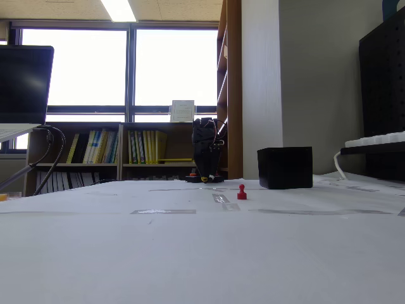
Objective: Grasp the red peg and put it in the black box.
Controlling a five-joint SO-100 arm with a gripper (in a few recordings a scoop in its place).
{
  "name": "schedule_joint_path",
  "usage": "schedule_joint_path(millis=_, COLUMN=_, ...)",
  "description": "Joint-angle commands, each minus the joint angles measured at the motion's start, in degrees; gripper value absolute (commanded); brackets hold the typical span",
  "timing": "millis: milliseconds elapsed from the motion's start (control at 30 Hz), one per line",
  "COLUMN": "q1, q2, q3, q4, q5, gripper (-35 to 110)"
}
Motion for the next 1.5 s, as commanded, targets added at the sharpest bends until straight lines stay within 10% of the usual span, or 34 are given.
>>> schedule_joint_path(millis=0, q1=-0.09, q2=-6.15, q3=-6.06, q4=4.75, q5=0.09, gripper=0)
schedule_joint_path(millis=567, q1=-0.18, q2=-6.15, q3=-6.06, q4=1.58, q5=-2.55, gripper=0)
schedule_joint_path(millis=1467, q1=1.58, q2=54.49, q3=-3.87, q4=-111.27, q5=-1.49, gripper=0)
